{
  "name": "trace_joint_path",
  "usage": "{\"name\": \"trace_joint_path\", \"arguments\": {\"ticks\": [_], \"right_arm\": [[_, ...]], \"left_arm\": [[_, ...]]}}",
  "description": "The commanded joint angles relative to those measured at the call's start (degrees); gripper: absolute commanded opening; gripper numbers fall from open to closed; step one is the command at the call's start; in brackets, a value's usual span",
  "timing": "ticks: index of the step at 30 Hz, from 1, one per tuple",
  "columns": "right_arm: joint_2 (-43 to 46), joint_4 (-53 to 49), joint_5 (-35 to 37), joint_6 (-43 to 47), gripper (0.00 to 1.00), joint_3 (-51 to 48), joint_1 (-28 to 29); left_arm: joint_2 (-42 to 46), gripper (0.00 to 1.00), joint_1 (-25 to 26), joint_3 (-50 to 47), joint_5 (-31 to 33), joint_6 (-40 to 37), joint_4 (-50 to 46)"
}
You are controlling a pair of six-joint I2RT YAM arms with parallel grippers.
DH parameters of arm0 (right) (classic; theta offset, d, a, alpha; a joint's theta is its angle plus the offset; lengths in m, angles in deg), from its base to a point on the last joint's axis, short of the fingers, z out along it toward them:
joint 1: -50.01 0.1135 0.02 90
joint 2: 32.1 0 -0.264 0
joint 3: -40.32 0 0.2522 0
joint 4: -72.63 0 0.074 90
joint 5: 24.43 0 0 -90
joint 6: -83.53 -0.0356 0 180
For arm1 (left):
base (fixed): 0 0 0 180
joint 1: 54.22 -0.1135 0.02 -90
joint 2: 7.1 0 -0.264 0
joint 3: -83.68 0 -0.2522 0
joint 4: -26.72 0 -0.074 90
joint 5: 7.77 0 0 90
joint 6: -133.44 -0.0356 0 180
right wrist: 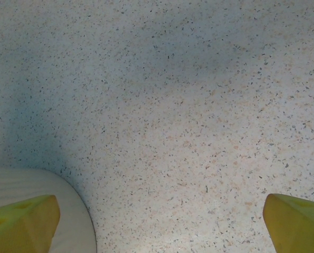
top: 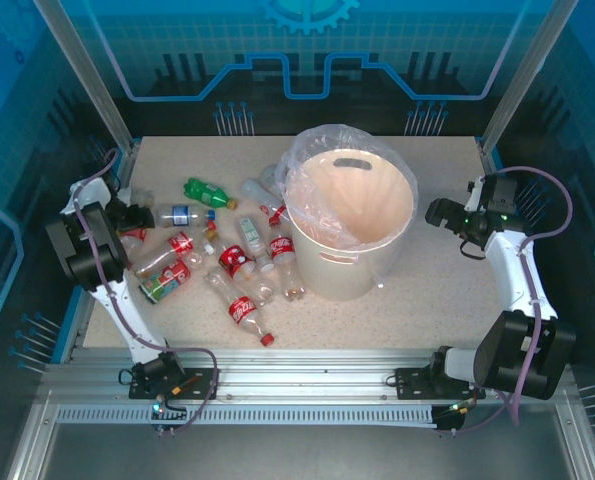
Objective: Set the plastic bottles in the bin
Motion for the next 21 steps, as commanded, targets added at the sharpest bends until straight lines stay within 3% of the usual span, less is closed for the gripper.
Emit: {"name": "trace_joint_path", "arguments": {"ticks": [1, 12, 21], "right_arm": [[1.49, -0.56, -0.64, 0.29, 1.00, 0.50, 0.40], [5.87, -6.60, -0.82, 0.37, 1.00, 7.17, -0.74], [8.08, -7.57, -9.28, -4.43, 0.98, 17.22, -0.28]], "left_arm": [[2.48, 0.73, 0.55, 0.02, 0.63, 0.65, -2.57], [13.95, 0.66, 1.89, 3.39, 0.88, 5.06, -5.65], [26.90, 0.63, 9.43, 5.15, -6.26, 8.21, -5.42]]}}
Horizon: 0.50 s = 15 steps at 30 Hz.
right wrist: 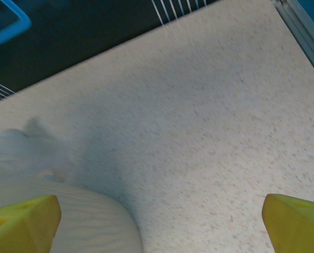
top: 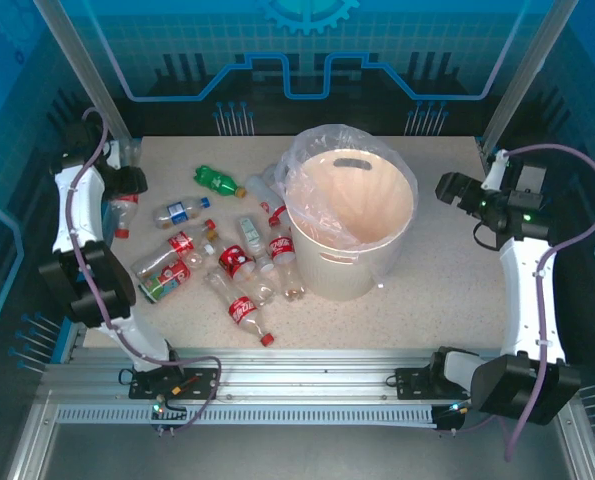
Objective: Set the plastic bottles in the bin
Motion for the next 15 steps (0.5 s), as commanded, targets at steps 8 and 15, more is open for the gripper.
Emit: {"name": "trace_joint_path", "arguments": {"ticks": [8, 15], "right_arm": [[0.36, -1.84, -7.23, -2.99, 0.97, 15.73, 5.77], [-2.94, -0.22, -13.73, -1.95, 0.97, 25.62, 17.34]], "left_arm": [[14.38, 0.57, 14.62, 2.62, -12.11, 9.08, 2.63], [20.08, 0.52, 25.86, 6.06, -20.86, 13.98, 6.92]]}}
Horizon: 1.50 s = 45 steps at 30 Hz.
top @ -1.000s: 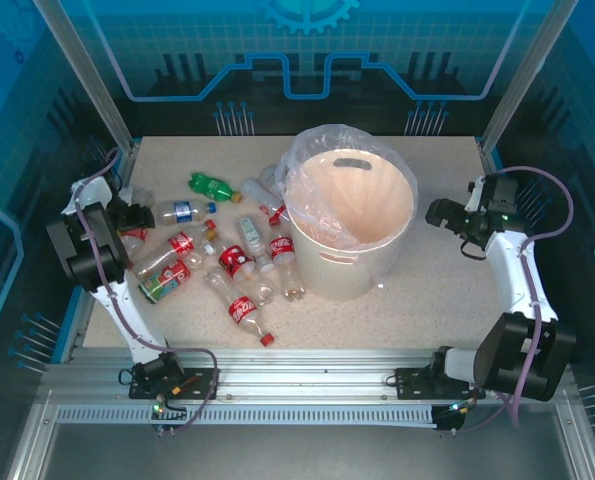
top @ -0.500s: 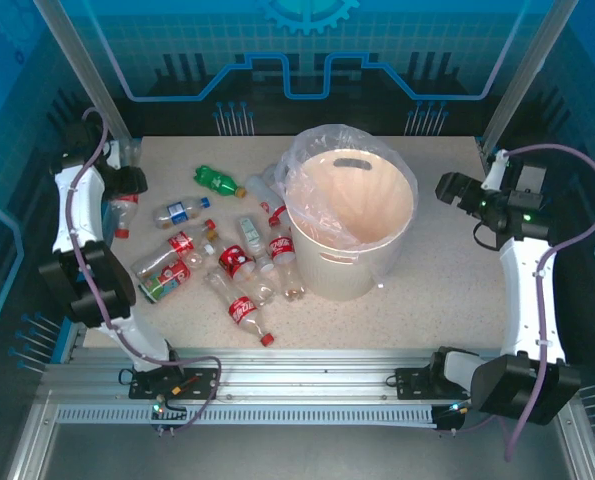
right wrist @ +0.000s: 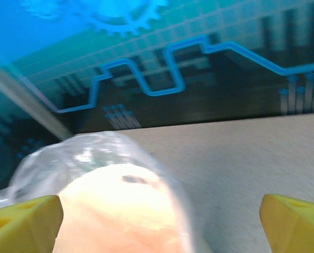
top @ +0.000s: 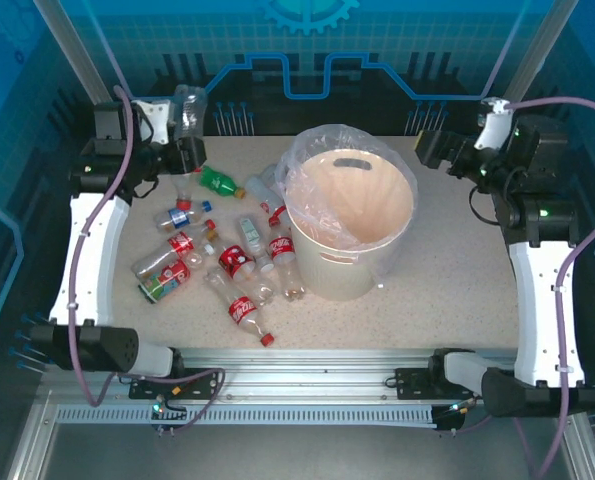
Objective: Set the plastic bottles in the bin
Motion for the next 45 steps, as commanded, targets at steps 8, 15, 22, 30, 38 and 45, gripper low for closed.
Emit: {"name": "trace_joint_path", "arguments": {"ticks": [8, 15, 22, 30, 38, 45], "right_arm": [[-10.26, 12.41, -12.93, -3.75, 0.98, 10.29, 19.34], [-15.18, 23.84, -14.10, -8.25, 1.00, 11.17, 26.61], [-16.41, 29.67, -12.31, -10.19, 1.00, 10.05, 28.43], [-15.87, 30.85, -12.73, -10.14, 1.00, 9.33, 28.40], [-16.29, 31.42, -11.47, -11.94, 0.81, 8.32, 27.28], [-15.71, 33.16, -10.68, -13.23, 0.67, 6.16, 25.09]], "left_arm": [[-1.57, 0.48, 19.77, 14.32, -6.62, 0.86, -0.09], [-6.50, 0.46, 30.13, 20.07, -6.05, -3.31, -4.48], [-9.93, 0.44, 34.20, 22.46, -6.78, -4.83, -6.35], [-11.49, 0.42, 34.21, 23.75, -7.54, -4.05, -5.88], [-11.30, 0.44, 34.24, 23.27, -8.18, -4.68, -5.60], [-8.91, 0.47, 34.23, 19.45, -8.25, -4.93, -2.46]]}}
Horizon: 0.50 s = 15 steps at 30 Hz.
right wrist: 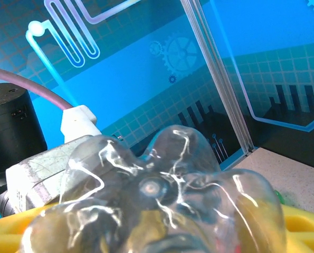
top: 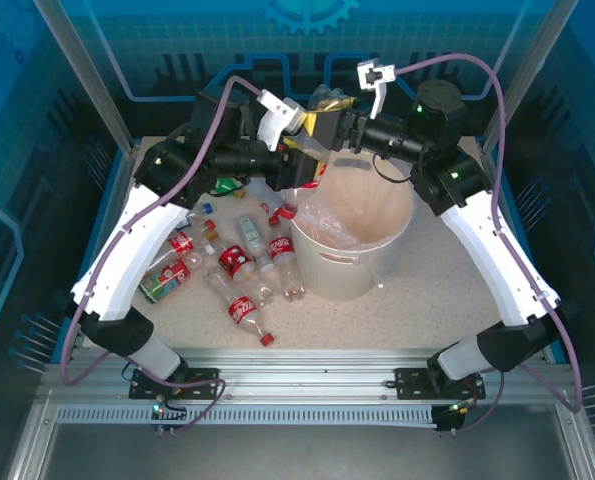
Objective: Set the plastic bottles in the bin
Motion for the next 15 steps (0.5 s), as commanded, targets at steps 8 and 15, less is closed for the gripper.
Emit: {"name": "trace_joint_path", "arguments": {"ticks": [8, 15], "right_arm": [[0.64, 4.80, 3.69, -2.90, 0.55, -2.74, -3.68], [1.98, 10.65, 3.77, -6.68, 0.54, -4.54, -5.98]], "left_arm": [[4.43, 0.64, 0.55, -5.17, -2.31, -2.14, 4.91], [7.82, 0.87, -0.55, -7.97, -1.18, -0.38, 8.55]]}}
